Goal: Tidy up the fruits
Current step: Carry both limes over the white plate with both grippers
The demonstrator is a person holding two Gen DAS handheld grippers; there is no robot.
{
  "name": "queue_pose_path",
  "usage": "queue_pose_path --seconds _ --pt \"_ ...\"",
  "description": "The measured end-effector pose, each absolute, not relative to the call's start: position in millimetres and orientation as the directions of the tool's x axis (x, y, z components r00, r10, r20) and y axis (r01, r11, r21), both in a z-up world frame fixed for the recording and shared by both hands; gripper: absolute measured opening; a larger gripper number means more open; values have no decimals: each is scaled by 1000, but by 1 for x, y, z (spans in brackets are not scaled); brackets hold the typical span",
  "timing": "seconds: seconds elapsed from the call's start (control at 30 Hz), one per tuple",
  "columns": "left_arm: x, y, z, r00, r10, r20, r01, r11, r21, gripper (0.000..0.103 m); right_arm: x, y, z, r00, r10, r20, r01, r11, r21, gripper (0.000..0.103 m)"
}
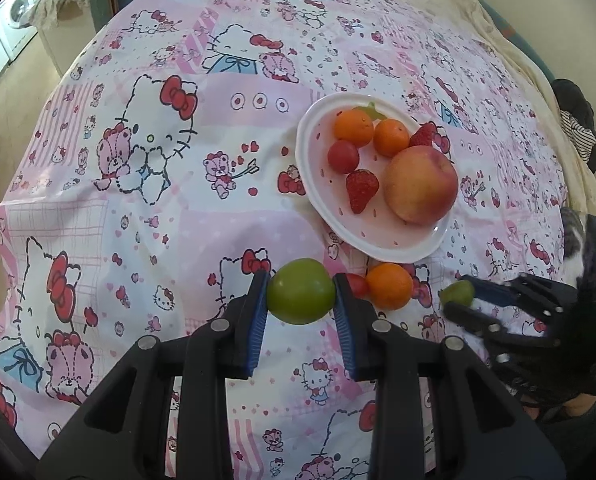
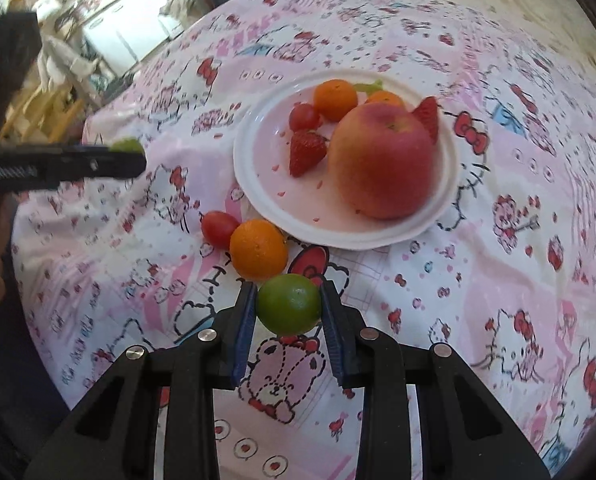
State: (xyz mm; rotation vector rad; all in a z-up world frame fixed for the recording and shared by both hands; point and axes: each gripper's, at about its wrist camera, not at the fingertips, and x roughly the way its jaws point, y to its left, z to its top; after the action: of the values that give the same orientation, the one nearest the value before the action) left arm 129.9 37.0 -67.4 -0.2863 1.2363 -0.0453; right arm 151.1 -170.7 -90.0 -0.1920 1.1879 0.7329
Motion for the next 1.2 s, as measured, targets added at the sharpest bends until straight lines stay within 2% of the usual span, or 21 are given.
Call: queue_pose_path --seconds 0.27,0.47,0.63,1.2 --pt "129 44 -60 379 -167 -910 -132 964 -231 28 173 -195 -60 268 498 -825 -477 812 336 34" --pt "153 49 -36 366 -243 -898 -114 946 -303 28 192 -210 -32 365 534 -763 -419 826 377 34" --pt "192 37 -18 410 -198 -891 -39 972 -233 28 223 -218 -19 400 565 -721 -376 819 433 34" --pt "264 17 -76 358 -220 -908 4 972 -234 28 300 -219 -84 312 542 -781 -262 839 478 34"
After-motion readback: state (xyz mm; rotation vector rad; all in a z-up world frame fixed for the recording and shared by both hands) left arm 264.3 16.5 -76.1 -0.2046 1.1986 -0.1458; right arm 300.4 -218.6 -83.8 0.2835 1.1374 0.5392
